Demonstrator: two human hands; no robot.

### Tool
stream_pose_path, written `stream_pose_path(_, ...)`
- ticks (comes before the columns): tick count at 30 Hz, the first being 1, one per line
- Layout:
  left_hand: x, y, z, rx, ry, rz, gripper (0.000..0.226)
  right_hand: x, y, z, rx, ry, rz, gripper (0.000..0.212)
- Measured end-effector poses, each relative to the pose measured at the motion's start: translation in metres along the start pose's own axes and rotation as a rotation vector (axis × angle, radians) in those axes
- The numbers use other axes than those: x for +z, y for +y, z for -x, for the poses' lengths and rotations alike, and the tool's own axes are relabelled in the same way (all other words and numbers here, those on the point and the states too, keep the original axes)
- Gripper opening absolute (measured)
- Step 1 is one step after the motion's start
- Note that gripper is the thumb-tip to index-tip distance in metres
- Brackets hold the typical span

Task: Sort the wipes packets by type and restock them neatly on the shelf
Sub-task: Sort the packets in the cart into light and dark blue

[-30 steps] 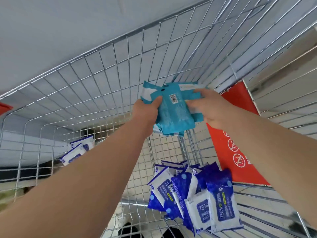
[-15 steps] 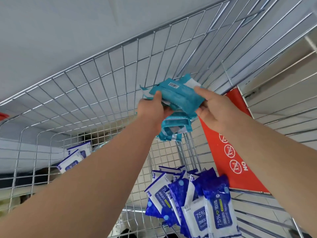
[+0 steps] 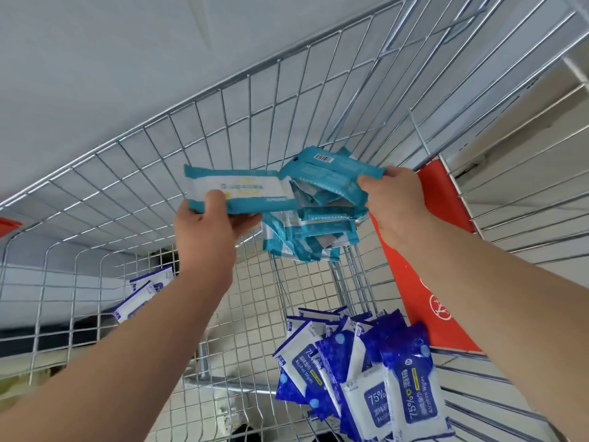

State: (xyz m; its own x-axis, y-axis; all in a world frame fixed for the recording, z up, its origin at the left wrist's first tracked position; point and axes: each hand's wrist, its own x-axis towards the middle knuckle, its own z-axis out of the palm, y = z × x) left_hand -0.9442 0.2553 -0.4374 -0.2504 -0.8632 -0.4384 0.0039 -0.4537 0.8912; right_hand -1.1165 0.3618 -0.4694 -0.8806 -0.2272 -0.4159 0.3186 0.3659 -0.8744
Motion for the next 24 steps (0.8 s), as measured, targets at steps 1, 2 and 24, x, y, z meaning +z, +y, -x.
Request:
stream_pose_path(1,-0.001,0.003,-0.001,0.01,0.019,0.048,0.011,-0.001,0.001,0.0,-0.063,0.01,0.07,0.024)
stream_pose_path(2,0.001,0.006,-0.002,0.009,0.025,0.095,0.01,-0.003,0.002,0.0,-0.11,0.004,0.14,0.036)
stream_pose_path(24,-0.004,-0.022,-0.023,0.227,-0.274,-0.87,0.02,0.006,-0.001,0.048,-0.674,-0.283,0.723,0.033)
